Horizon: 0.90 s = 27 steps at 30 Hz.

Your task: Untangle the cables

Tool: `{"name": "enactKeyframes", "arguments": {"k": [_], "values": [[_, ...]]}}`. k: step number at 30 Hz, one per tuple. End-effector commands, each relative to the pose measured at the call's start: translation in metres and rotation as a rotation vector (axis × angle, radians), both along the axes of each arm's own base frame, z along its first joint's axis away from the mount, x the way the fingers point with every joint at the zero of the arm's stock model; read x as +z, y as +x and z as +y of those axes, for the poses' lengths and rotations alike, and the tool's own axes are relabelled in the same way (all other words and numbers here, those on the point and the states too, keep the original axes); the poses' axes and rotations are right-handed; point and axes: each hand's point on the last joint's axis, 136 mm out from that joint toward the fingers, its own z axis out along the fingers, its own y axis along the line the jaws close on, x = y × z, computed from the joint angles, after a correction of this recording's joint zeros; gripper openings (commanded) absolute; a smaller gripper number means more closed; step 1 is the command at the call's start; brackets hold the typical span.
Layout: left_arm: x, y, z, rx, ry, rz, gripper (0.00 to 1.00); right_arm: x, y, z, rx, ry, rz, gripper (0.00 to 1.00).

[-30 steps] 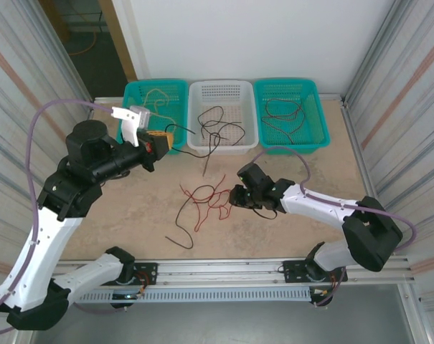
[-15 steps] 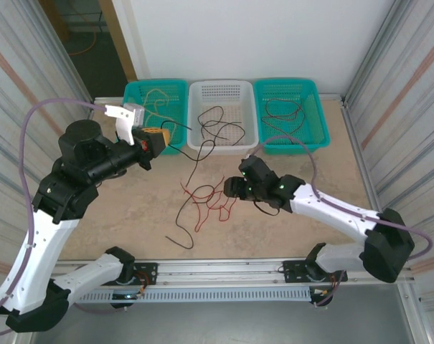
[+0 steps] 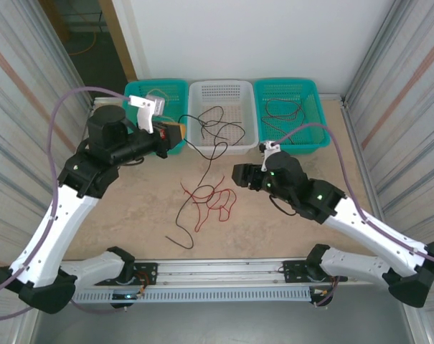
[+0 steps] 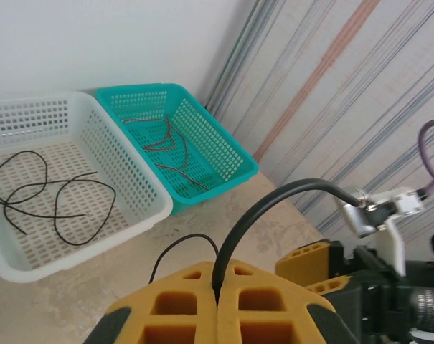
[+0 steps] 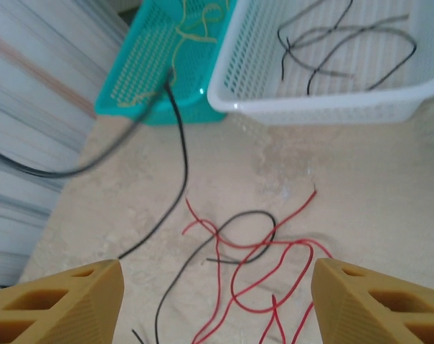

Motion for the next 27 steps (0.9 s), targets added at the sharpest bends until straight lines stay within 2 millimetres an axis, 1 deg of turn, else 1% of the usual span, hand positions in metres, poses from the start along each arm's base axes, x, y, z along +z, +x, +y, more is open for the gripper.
{"name": "enactKeyframes", "arguments": {"k": [1,4,6,12,16,19,22,24,26,27], "values": [[0.014,0.004,-0.011,-0.055,-0.047,-0.019,0.0,0.029,0.003,-0.018,-0.054,-0.003,-0.088,0.72],[0.014,0.015,-0.018,-0.064,-0.048,-0.007,0.0,0.033,0.003,-0.02,-0.059,0.01,-0.094,0.72],[0.016,0.022,-0.022,-0.066,-0.057,-0.012,0.0,0.03,0.003,-0.02,-0.061,0.01,-0.082,0.72],[0.034,0.039,-0.032,-0.073,-0.085,-0.048,0.0,0.014,0.001,-0.021,-0.07,0.006,-0.035,0.72],[0.047,0.055,-0.033,-0.056,-0.078,-0.085,0.0,0.005,-0.001,-0.022,-0.074,0.0,-0.01,0.72],[0.057,0.076,-0.032,-0.014,-0.066,-0.12,0.0,0.001,-0.001,-0.021,-0.076,0.003,0.001,0.72],[0.064,0.104,-0.03,0.036,-0.063,-0.152,0.0,-0.001,-0.001,-0.02,-0.074,0.006,0.008,0.72],[0.061,0.128,-0.028,0.086,-0.057,-0.166,0.0,-0.002,-0.002,-0.021,-0.079,0.004,0.011,0.72],[0.053,0.153,-0.026,0.138,-0.045,-0.177,0.0,-0.004,-0.002,-0.021,-0.08,0.003,0.015,0.72],[0.043,0.171,-0.026,0.175,-0.041,-0.157,0.0,-0.005,-0.001,-0.022,-0.084,0.0,0.017,0.72]]}}
